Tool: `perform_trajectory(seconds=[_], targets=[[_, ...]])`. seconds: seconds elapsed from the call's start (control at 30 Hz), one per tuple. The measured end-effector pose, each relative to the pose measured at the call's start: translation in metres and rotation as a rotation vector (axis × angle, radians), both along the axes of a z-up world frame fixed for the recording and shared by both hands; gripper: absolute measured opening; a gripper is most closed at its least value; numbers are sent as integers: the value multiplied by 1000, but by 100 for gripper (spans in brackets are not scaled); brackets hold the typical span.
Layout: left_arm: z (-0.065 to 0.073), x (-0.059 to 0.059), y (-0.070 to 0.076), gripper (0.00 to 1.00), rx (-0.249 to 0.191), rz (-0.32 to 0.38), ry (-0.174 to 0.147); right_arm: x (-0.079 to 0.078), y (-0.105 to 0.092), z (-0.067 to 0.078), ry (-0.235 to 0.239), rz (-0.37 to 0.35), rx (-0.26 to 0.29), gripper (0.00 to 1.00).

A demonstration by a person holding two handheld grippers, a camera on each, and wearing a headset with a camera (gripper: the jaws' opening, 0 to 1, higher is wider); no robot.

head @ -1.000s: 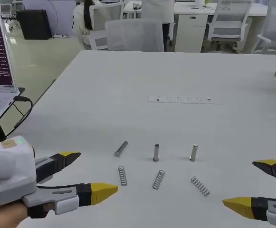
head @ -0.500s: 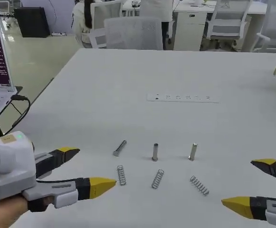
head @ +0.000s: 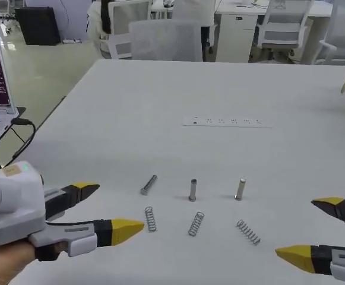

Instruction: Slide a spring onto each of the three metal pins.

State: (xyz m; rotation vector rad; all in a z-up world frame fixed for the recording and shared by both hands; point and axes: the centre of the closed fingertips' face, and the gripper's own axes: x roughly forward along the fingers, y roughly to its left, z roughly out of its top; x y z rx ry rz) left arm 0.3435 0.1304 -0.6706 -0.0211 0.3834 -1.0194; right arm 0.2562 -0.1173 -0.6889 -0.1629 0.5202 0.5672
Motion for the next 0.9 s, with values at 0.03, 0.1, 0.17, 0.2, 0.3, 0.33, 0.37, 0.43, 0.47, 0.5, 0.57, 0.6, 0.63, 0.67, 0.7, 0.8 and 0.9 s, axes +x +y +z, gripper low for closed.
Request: perform_trajectory(seconds=[0.03, 0.1, 0.17, 0.2, 0.3, 0.33, 0.37, 0.43, 0.47, 0.5, 0.57, 0.6, 0.63, 0.67, 0.7, 0.8, 0.9], targets=[[0, 1, 0, 79, 1, 0, 0, 0, 0, 0, 0, 0, 1, 77], [0, 3, -1, 79, 3, 0, -3, 0, 1, -1, 2, 1, 0, 77], [0, 6, -2, 78, 4, -1, -6, 0, 1, -1, 3, 1, 0, 77], [0, 8, -3, 78, 8, -4, -9, 0, 1, -1, 4, 0, 0, 77], [0, 12, -3, 77, 13, -5, -13, 0, 1, -1, 5, -2, 0, 77], [0, 14, -4, 77, 16, -7, -14, 0, 1, -1, 5, -1, 0, 77], [0, 16, -5, 77, 19, -8, -15, 0, 2, -1, 6, -1, 0, 77], [-1, 19, -7, 76, 27, -12, -19, 1, 2, -2, 7, 0, 1, 77], [-1, 21, -8, 76, 32, -14, -20, 1, 2, -2, 7, 1, 1, 77], [-2, 24, -9, 76, 40, -16, -26, 1, 2, -3, 9, 3, -1, 77], [-2, 29, -11, 75, 48, -17, -30, 1, 3, -3, 10, 4, 0, 77], [-3, 31, -11, 74, 51, -17, -33, 1, 3, -3, 9, 3, 0, 77], [-3, 32, -11, 74, 52, -17, -34, 1, 3, -3, 9, 3, 0, 77], [-3, 37, -13, 73, 57, -16, -37, 1, 2, -3, 11, 2, -1, 77], [-3, 39, -14, 73, 59, -17, -40, 1, 2, -3, 11, 2, -1, 77], [-5, 48, -18, 72, 75, -20, -46, 1, 2, -3, 13, 2, -2, 77], [-6, 55, -22, 71, 83, -21, -48, 1, 3, -4, 16, 3, -2, 77]])
